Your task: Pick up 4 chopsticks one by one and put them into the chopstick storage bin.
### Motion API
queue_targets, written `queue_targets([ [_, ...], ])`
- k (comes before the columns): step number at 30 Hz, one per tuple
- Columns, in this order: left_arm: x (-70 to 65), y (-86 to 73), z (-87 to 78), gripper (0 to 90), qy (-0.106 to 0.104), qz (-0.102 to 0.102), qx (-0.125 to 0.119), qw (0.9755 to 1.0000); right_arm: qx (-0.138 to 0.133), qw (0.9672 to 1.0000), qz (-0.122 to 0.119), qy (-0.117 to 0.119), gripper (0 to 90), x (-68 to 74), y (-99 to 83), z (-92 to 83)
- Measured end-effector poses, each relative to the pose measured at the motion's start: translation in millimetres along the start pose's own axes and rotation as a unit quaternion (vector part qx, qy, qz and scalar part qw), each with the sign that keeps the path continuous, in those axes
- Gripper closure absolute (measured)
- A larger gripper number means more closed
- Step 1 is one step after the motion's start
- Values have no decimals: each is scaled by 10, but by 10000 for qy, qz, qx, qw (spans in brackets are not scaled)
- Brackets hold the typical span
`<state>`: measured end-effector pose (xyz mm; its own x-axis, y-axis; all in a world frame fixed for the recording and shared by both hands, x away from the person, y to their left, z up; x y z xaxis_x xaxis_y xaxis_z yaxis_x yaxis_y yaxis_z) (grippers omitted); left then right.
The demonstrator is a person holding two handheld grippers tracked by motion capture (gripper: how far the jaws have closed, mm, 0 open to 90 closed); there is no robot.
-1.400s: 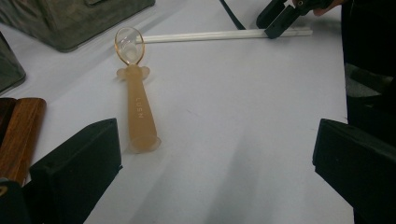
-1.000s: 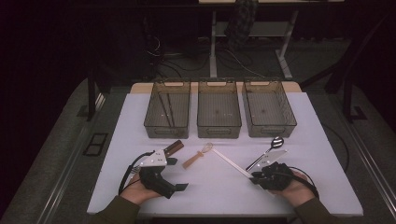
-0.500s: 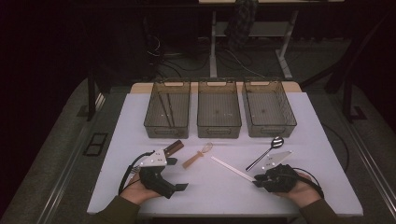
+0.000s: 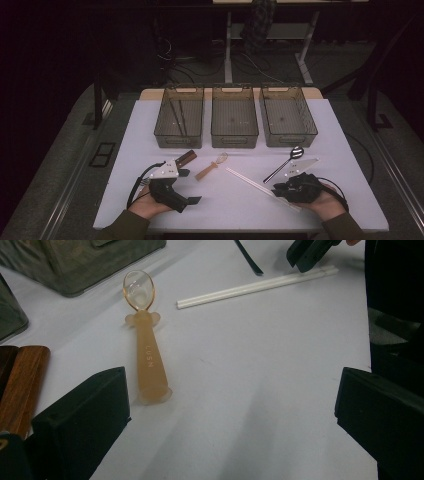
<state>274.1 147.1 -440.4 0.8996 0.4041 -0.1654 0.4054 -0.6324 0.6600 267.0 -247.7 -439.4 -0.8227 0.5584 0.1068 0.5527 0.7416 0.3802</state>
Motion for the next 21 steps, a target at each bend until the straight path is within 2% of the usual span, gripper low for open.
queue_targets([
  [8,1,0,3,0,-12,9,17,10000,99,9999,-80,-11,819,2,17,49],
  [21,1,1,6,0,-10,12,21,10000,147,9997,-151,-99,825,-28,50,73],
])
Point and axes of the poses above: each handheld gripper's, and its own axes: z roughly forward along the jaws, y roughly out of its top, x roughly to its left, the point moved 1 cm from there along z, roughly forward along the jaws, and after that the axes turned 15 degrees about x, right-handed, at the moved point
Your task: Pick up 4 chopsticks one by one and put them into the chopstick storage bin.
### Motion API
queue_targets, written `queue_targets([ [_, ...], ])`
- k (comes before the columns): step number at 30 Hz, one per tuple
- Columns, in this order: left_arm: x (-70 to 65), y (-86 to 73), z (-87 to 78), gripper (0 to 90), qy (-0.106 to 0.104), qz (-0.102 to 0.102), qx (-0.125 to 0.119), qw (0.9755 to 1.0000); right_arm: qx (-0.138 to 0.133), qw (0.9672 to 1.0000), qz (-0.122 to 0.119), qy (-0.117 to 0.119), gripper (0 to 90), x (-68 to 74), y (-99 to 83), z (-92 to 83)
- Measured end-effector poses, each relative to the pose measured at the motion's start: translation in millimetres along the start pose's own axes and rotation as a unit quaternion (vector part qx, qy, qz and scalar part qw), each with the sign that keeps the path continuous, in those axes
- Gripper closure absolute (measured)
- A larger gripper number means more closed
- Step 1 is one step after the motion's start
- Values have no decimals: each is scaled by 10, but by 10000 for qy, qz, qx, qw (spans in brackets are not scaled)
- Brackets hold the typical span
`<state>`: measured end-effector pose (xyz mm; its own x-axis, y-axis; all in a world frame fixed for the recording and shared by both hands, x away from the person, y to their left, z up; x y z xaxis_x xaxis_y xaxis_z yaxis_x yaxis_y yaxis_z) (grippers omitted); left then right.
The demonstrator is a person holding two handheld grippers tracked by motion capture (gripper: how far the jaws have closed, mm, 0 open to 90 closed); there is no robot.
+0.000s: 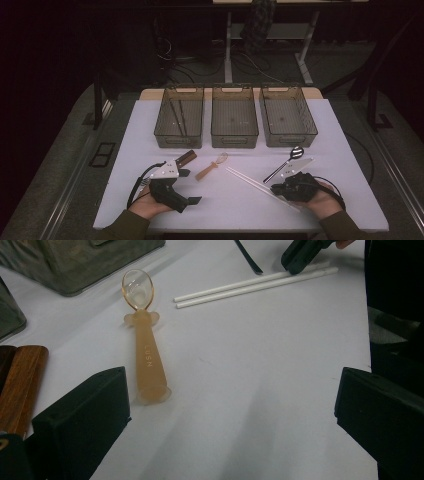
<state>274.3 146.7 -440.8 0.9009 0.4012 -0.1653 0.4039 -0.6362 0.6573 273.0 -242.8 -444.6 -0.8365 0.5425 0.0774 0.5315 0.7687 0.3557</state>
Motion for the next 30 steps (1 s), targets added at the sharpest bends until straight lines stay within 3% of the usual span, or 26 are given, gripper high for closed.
queue_targets([
  [8,0,0,0,0,-5,1,-2,10000,49,9998,46,177,797,-40,22,29],
  [13,0,1,2,0,-2,8,7,10000,104,9999,40,-12,795,7,38,32],
  [19,0,1,5,0,0,10,14,10000,86,9999,100,1,807,-2,35,35],
  [30,-5,4,10,0,2,17,16,10000,25,9999,-42,-124,822,20,19,42],
])
Point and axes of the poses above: each handheld gripper's, and its own axes: z roughly forward along the jaws, y roughly out of its top, x roughly to its left, the point moved 1 cm from there along z, roughly forward along the jaws, and after that the axes turned 15 degrees about x, right-handed, at the moved point
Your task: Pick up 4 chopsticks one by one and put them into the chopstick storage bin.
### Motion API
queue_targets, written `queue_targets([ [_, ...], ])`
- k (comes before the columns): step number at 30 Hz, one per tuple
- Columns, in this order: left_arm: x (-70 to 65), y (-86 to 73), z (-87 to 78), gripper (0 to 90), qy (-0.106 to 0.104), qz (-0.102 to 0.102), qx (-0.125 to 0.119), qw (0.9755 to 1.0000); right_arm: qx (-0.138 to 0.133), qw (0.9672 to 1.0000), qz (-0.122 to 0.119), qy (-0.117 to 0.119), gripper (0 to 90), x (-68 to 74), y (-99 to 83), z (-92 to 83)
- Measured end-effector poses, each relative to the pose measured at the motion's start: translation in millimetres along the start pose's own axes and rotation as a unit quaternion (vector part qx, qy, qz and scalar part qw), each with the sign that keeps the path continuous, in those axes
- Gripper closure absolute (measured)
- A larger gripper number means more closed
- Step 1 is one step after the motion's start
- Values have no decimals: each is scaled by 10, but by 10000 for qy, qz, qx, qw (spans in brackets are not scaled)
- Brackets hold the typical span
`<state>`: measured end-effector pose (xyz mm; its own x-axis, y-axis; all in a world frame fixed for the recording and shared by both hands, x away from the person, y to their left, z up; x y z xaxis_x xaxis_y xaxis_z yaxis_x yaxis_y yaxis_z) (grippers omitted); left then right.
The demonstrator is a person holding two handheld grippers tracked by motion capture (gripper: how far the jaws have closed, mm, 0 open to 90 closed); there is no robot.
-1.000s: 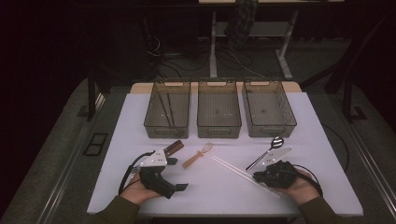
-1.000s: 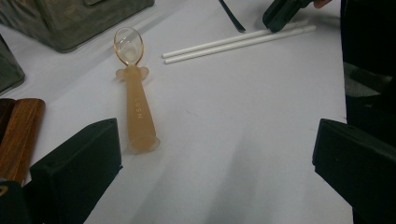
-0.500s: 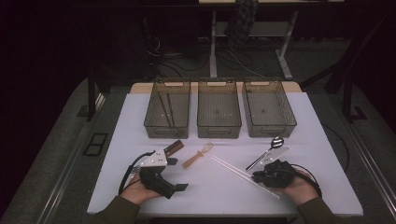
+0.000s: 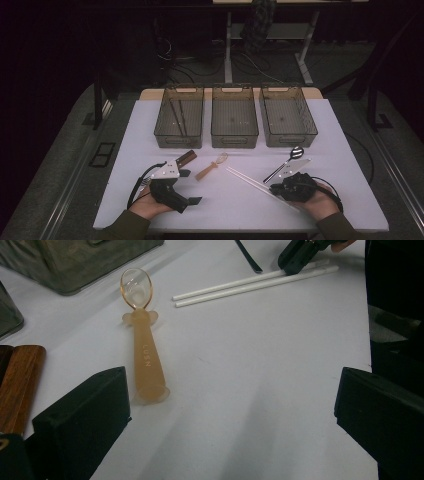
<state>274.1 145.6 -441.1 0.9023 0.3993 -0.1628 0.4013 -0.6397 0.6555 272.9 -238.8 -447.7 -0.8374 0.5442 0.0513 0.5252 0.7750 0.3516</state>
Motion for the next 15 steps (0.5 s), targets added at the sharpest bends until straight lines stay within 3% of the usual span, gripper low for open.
queue_targets([
  [3,0,0,1,0,2,-4,0,10000,-22,10000,-61,-27,830,3,-2,2],
  [8,-2,2,2,0,3,-5,-6,10000,-136,9997,-28,185,834,-50,-33,8],
  [15,-1,2,-5,0,-2,10,-22,10000,-172,9996,-36,211,836,-61,-40,7],
])
Point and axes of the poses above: each handheld gripper's, and its own axes: z roughly forward along the jaws, y roughly out of its top, x roughly to its left, the point moved 1 cm from there along z, roughly forward along the jaws, and after that the axes turned 15 degrees about x, right-handed, at the moved point
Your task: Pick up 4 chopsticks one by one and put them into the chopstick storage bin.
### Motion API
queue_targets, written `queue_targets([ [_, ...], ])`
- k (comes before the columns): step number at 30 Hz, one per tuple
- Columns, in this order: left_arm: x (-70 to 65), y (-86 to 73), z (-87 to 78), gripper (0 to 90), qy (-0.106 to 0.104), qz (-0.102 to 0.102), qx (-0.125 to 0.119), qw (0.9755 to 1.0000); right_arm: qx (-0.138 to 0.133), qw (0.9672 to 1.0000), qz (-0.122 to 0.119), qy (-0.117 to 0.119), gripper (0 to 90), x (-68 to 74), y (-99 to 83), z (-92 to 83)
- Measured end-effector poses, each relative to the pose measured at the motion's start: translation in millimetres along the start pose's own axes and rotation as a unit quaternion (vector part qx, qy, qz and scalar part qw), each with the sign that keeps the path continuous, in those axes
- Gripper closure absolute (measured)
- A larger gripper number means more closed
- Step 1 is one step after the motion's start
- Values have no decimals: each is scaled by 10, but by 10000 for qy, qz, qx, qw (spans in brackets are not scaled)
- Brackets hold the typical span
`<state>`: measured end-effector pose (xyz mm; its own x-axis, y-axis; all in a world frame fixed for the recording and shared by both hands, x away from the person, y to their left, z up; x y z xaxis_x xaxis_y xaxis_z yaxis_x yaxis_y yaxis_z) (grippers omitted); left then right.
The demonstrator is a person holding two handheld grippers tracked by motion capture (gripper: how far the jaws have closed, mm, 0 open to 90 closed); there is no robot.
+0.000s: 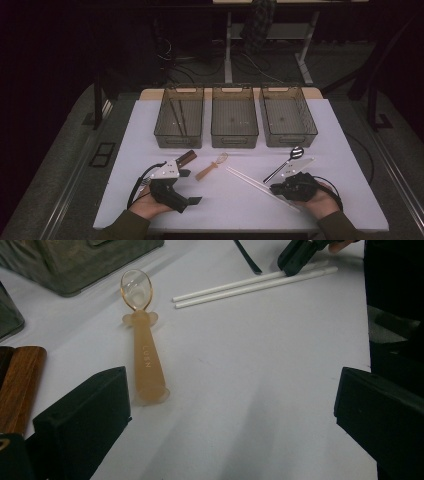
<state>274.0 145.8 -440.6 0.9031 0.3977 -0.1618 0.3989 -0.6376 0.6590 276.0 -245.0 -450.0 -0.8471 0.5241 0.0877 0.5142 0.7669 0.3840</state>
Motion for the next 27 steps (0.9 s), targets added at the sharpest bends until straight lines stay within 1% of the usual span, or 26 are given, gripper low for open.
queue_targets([
  [4,-1,0,-1,0,-3,-10,-5,10000,-54,10000,15,-1,837,0,0,-9],
  [7,1,0,0,0,-4,-11,-3,10000,-211,9998,25,56,837,-8,0,-44],
  [11,1,0,2,0,-3,-6,-2,10000,-286,9995,21,99,837,-16,-9,-80],
  [15,1,0,0,0,-6,-14,-5,10000,-345,9994,-9,88,837,-16,-13,-116],
  [20,3,0,1,0,-8,-10,-4,10000,-485,9988,65,93,837,-41,-27,-190],
  [27,3,1,-1,0,-6,-3,-13,10000,-741,9968,212,220,838,-82,-53,-289],
])
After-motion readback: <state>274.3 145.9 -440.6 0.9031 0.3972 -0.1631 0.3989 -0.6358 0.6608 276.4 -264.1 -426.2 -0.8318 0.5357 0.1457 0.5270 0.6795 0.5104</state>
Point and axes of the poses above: each handheld gripper's, and its own axes: z roughly forward along the jaws, y roughly out of its top, x roughly to its left, the point moved 1 cm from there along z, roughly forward along the jaws, and after that the axes turned 15 degrees about x, right-handed, at the moved point
